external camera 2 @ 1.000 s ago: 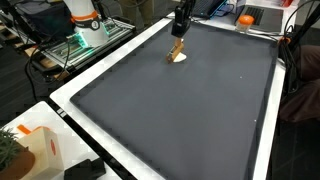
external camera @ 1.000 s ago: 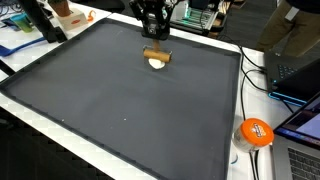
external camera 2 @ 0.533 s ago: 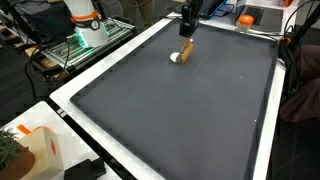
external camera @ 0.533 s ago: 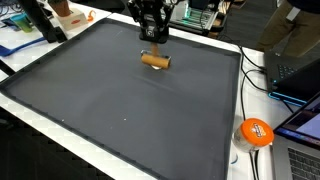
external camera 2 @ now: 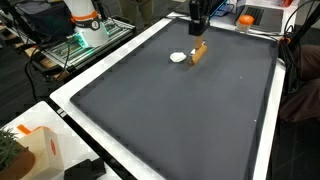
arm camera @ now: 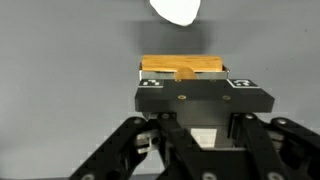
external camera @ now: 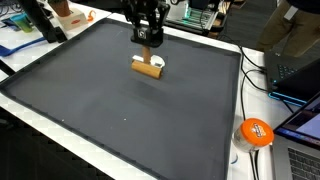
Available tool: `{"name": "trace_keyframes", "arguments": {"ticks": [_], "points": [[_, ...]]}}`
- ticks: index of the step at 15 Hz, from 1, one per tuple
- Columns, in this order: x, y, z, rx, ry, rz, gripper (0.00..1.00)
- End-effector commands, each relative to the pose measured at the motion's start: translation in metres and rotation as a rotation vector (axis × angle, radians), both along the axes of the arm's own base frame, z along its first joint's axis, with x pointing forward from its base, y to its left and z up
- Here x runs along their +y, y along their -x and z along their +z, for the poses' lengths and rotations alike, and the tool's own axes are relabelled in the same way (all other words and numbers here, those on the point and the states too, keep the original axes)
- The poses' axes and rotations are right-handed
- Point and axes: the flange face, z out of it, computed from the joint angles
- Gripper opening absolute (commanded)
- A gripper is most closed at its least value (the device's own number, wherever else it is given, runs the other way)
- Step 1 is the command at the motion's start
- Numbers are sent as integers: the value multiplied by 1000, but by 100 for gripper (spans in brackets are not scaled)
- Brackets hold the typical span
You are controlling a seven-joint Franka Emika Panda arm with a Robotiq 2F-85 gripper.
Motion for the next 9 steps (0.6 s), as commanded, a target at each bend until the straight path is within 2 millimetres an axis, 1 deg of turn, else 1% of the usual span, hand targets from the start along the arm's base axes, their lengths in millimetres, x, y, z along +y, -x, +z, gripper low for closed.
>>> {"name": "trace_keyframes", "arguments": {"ticks": [1, 3, 4, 5, 6, 8, 9], "points": [[-24, 37, 57, 119, 43, -35, 22], [-25, 51, 87, 167, 29, -20, 22], [-24, 61, 101, 172, 19, -4, 22], [-22, 76, 110, 161, 16, 3, 22], [-21, 87, 117, 155, 9, 6, 22], [-22, 112, 110, 167, -19, -16, 22], [-18, 81, 116, 154, 4, -12, 47]]}}
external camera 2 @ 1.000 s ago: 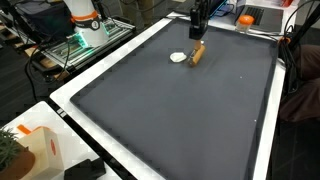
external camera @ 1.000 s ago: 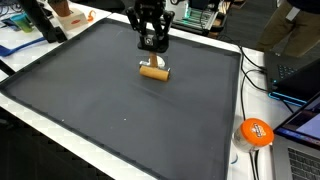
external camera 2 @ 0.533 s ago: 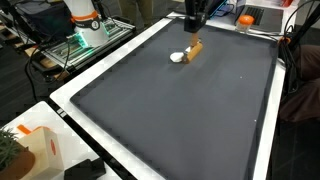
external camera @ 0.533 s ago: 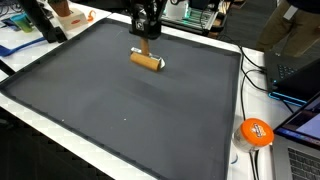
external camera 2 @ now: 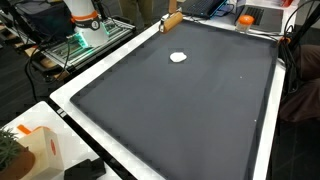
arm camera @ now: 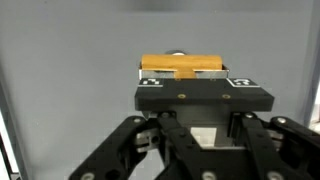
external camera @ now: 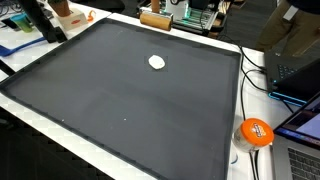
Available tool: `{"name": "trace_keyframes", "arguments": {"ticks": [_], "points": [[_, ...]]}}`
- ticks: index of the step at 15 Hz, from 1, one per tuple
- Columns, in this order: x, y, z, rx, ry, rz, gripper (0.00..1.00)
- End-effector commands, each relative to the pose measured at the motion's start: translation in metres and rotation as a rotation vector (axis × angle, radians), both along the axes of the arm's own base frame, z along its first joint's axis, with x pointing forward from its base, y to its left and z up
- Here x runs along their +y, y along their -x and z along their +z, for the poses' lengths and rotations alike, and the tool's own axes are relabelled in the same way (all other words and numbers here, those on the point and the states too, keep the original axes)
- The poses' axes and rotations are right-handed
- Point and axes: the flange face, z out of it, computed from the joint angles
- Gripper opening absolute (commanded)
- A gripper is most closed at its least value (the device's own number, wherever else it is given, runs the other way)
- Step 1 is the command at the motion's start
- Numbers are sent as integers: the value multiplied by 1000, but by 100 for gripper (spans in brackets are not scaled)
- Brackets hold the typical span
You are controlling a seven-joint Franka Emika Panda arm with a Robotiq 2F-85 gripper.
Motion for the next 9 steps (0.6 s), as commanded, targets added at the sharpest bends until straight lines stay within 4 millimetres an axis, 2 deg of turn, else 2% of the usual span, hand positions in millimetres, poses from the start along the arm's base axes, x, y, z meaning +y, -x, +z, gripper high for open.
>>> {"name": "trace_keyframes", "arguments": {"ticks": [1, 3, 4, 7, 9], "points": [[0, 10, -1, 7, -5, -2, 47], [-2, 22, -6, 17, -4, -4, 47], [-2, 24, -7, 20, -3, -5, 22], [-6, 53, 10, 30, -6, -15, 22], [-2, 76, 29, 40, -8, -12, 22]]}}
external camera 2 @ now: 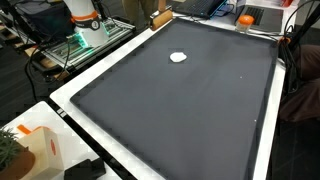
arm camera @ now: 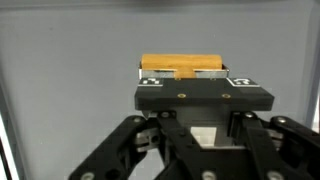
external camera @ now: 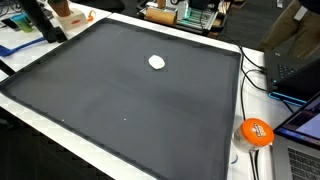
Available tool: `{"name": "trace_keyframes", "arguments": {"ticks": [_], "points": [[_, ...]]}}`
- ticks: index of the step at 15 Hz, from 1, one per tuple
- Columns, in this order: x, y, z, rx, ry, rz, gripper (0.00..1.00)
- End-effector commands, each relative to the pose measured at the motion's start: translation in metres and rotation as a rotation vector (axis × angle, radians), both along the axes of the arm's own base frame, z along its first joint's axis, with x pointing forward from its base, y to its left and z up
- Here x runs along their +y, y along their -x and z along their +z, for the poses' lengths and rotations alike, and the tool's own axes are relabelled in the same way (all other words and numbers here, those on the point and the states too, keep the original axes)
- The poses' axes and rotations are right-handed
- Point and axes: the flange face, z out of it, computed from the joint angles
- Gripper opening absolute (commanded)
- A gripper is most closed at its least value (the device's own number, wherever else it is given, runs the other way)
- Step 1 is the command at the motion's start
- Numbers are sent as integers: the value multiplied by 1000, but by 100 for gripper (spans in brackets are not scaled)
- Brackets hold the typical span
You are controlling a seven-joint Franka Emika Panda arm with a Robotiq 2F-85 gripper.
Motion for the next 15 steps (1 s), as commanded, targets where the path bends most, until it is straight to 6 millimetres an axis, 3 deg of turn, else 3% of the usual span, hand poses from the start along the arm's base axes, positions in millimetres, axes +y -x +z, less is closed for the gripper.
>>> {"name": "trace_keyframes", "arguments": {"ticks": [1, 4, 8, 9, 12, 13, 15], "points": [[3, 47, 38, 12, -7, -12, 22], [10, 60, 67, 11, -44, -21, 22], [15, 48, 65, 51, -35, 57, 22], [14, 56, 68, 27, -25, 23, 47], [15, 49, 60, 49, -26, 44, 47], [15, 47, 59, 52, -27, 46, 22], [17, 36, 56, -14, -8, 35, 22]]}}
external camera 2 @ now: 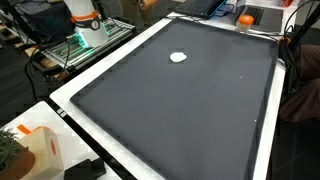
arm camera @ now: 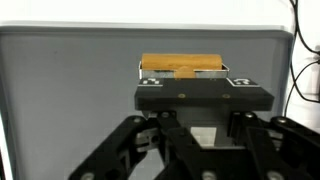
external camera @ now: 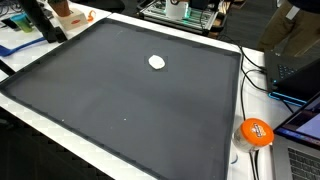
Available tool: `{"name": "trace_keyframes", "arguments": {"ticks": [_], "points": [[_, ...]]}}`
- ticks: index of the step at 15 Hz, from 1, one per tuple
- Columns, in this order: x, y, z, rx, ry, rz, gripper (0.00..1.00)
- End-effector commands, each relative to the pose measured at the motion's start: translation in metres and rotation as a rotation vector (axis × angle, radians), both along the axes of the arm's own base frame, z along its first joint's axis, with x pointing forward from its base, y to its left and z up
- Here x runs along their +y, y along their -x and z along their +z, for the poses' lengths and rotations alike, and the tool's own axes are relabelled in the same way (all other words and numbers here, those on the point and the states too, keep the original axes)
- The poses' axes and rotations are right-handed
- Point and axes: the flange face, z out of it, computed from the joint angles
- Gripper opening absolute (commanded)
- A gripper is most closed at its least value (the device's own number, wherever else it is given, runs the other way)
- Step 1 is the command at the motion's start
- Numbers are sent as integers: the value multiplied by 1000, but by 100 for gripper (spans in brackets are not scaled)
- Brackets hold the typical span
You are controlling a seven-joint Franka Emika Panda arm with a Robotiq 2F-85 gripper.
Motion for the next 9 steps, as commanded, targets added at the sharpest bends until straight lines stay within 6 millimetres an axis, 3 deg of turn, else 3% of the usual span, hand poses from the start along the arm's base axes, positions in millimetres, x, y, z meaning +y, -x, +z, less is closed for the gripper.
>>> {"name": "trace_keyframes", "arguments": {"ticks": [1, 9], "points": [[3, -12, -1, -74, 19, -8, 22], [-1, -28, 2, -182, 78, -2, 22]]}}
